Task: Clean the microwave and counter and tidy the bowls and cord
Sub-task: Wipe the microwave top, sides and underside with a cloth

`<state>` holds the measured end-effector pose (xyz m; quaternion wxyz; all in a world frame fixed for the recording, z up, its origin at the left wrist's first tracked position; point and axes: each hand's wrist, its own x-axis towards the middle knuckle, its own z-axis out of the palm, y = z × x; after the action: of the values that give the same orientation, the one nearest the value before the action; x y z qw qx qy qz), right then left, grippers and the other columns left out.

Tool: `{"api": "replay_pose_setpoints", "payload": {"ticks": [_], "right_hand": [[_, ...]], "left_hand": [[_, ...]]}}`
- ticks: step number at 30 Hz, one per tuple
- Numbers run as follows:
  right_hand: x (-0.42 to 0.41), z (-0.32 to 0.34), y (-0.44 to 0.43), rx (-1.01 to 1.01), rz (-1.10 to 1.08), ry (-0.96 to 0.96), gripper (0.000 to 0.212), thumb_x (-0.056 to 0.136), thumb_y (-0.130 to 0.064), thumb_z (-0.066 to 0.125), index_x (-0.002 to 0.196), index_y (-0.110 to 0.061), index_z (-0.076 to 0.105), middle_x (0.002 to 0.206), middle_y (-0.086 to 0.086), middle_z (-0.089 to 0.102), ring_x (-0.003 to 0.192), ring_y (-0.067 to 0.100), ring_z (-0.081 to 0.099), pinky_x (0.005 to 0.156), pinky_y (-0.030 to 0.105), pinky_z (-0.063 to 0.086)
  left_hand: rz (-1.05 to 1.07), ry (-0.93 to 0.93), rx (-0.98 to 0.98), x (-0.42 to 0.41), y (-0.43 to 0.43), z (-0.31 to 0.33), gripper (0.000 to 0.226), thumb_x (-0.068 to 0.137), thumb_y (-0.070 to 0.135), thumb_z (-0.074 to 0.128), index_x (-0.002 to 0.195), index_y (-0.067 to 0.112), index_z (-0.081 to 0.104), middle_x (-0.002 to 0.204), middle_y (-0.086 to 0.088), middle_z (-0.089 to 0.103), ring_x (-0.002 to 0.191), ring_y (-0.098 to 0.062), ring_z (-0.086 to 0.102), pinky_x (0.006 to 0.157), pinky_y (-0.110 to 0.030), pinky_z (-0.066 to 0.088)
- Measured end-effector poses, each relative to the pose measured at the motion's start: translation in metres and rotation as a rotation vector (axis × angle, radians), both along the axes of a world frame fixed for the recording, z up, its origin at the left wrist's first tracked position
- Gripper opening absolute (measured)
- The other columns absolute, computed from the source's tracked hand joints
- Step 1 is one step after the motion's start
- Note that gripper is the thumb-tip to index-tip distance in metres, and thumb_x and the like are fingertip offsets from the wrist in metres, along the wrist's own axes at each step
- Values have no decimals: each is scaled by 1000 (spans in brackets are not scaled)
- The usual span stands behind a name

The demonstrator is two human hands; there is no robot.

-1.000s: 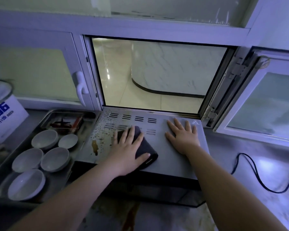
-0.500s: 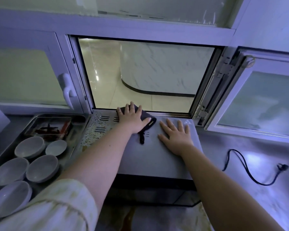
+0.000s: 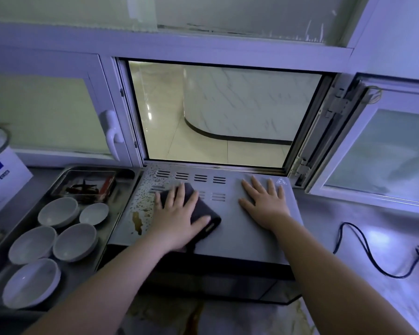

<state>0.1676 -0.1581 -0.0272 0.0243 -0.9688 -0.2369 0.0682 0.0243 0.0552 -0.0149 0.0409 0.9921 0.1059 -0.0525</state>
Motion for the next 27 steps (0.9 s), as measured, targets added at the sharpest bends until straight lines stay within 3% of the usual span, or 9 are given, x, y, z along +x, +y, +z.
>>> {"api": "replay_pose_setpoints", "payload": {"ticks": [7,14,17,21,27], "right_hand": [[1,0,2,-14,-9,-6,63,93,-68,16,150,-47,-2,161,-13,-5,148,27,-11,118,52,-6],[0,1,1,-27,-4,-10,63,94,-67,18,150,-46,-1,161,-12,-4,148,28,-8,118,52,-5],[-4,3,2,13,-3,-28,63,95,-63,24,151,-42,8,162,-10,3,149,27,-3,118,52,-4],[-7,12,15,85,37,-88,60,97,-54,34,151,-34,21,162,-7,9,149,19,5,119,50,0],[-19,5,69,51,60,34,64,93,-67,19,151,-44,3,161,-11,-5,148,23,-12,115,59,-10]], "left_hand": [[141,43,-22,108,36,10,87,87,77,12,154,25,-6,158,-15,-20,146,-35,-15,112,-66,-4],[-4,-31,-33,10,4,1,84,87,76,13,154,28,-5,160,-9,-19,147,-28,-18,114,-61,-8],[-27,-25,4,-33,-3,-2,84,87,76,12,153,30,-10,159,-7,-22,146,-27,-20,115,-58,-12],[11,-19,20,-28,-5,-2,85,86,78,12,153,30,-9,159,-10,-21,146,-28,-19,114,-61,-9],[147,-34,1,-41,-14,-6,87,83,80,8,152,30,-12,158,-14,-22,145,-30,-23,114,-60,-7]]}}
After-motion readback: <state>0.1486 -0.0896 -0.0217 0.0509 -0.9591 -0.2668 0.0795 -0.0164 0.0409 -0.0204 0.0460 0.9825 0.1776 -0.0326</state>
